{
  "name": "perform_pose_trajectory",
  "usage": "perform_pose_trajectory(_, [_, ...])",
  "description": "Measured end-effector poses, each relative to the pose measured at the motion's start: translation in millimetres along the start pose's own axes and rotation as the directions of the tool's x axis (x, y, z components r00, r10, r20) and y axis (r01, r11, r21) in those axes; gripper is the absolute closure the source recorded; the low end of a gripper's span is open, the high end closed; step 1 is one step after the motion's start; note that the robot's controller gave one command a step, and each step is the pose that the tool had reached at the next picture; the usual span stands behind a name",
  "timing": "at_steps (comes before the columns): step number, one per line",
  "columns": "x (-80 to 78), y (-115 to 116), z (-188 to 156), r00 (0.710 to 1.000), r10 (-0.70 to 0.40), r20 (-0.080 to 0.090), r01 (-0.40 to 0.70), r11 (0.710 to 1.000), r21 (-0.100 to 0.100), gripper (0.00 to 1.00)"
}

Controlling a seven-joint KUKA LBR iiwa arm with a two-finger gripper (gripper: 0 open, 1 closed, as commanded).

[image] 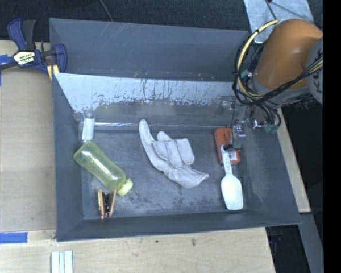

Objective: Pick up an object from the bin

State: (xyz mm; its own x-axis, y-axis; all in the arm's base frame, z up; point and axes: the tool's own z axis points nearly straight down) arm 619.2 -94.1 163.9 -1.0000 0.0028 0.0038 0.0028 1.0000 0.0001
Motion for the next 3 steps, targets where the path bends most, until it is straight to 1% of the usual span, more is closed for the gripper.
perform_pose_trajectory(1, [-1.4, 0, -5, 1.000, -0.002, 0.008, 0.002, 1.000, 0.001, 0.00])
perform_pose_trajectory(2, [26.4, 80, 39, 1.000, 0.009, 0.001, -0.009, 1.000, -0.003, 0.00])
perform_pose_trajectory(3, [15.7, 84, 39, 0.968, -0.252, 0.009, 0.252, 0.968, 0.002, 0.00])
